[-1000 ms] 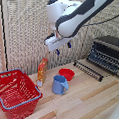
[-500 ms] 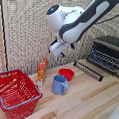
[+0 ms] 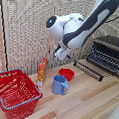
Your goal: Extend the gripper towards the oven tray handle. Grasp the handle and carefully pull the tray out of the oven. Move the gripper above the red bowl. Grab the red bowl gently. Lift the bowl and place it onto the oven tray.
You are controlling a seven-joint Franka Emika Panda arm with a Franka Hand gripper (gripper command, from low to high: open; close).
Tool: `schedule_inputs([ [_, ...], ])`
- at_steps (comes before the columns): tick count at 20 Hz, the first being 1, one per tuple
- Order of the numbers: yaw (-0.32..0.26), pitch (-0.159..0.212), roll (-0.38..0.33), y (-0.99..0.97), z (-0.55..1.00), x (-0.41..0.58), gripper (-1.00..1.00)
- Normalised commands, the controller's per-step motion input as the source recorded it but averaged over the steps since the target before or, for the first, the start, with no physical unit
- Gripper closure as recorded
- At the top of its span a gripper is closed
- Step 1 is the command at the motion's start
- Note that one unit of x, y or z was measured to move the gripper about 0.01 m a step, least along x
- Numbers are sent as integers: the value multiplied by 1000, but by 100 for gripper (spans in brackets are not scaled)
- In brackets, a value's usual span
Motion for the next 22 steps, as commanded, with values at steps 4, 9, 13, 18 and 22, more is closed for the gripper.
schedule_inputs([
  [4, 155, -9, -216, -516, -86, 0, -100],
  [9, 162, -15, -187, -555, -149, 0, -100],
  [13, 132, -7, -164, -659, -243, -26, -100],
  [18, 102, -25, -128, -775, -229, -75, -100],
  [22, 77, -107, 8, -875, -9, 38, -100],
])
